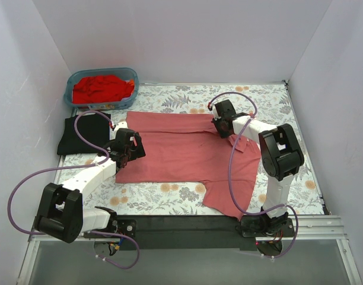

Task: Fold and stack the t-shirts
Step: Fold the tshirt

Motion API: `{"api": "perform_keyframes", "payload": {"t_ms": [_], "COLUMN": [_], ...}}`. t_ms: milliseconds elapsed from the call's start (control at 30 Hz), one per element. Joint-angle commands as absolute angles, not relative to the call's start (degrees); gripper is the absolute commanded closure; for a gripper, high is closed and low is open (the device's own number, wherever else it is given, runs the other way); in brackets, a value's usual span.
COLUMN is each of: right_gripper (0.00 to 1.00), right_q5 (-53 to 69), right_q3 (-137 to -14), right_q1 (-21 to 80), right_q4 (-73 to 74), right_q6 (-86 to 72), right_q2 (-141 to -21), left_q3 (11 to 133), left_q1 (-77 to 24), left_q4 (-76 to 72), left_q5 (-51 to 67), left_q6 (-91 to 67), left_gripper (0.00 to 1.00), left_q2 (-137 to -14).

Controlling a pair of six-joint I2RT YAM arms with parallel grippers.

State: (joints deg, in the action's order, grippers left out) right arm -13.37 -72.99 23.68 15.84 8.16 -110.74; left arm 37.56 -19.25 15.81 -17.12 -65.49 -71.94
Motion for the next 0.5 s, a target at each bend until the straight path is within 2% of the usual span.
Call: {"api": "perform_keyframes", "payload": {"t_ms": [0,33,100,267,467], "right_gripper": [0.83,0.92,0.99,0.99,0.99], "right_q5": [-13.8,-13.45,-12.13,-4.86,6.13], "right_q3": [-74.88,-74.88,-74.45,-74.44,-79.09], "right_q1": [23.47,23.47,23.55,23.47,22.68], "right_q4": [16.7,16.87,17.49,20.99,31.88], "right_q6": [9.23,9.23,9.4,10.55,12.39], "right_q2": [-110.92,-110.4,-108.91,-104.86,-106.34], "left_q3": [38.14,38.14,38.23,38.23,38.41], "left_q1": [-19.42,-19.42,-19.42,-19.42,-19.42], "left_q4": [14.77,14.77,14.77,14.77,14.77], "left_q5": [-18.02,-18.02,-18.02,-17.58,-16.53], "left_q6": [-64.86,-64.86,-64.86,-64.69,-64.25], "left_gripper": [0.27,0.27,0.27,0.27,0.27], "left_q2": [-71.89,-71.81,-71.98,-72.07,-72.6]}}
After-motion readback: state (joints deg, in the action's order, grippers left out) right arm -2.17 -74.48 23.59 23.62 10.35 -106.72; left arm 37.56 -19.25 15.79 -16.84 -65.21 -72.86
